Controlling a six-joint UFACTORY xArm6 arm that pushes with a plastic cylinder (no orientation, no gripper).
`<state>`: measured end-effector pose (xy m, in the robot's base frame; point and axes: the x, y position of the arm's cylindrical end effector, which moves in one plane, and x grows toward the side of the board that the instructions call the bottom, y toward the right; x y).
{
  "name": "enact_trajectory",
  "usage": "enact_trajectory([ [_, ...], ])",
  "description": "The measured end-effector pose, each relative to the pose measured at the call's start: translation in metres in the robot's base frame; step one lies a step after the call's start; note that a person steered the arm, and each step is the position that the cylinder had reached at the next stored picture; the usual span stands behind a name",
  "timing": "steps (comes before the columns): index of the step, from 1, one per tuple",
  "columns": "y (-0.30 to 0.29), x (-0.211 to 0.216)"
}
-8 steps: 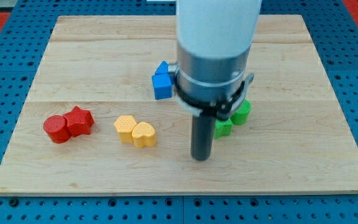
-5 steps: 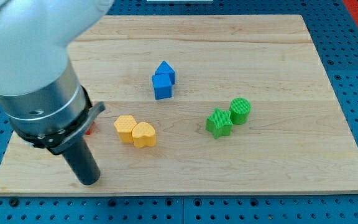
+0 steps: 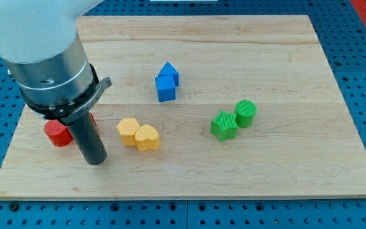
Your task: Move the yellow blocks away from each other
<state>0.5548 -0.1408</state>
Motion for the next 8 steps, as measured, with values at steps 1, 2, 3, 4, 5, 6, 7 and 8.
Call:
enact_trajectory([
  [1, 0.012, -0.002],
  [2, 0.02, -0.007],
  [3, 0.024, -0.008],
  [4, 0.036, -0.012],
  [5, 0.064, -0.012],
  [6, 0.071, -0.013],
  [7, 0.07, -0.019],
  [8, 0.063, -0.022],
])
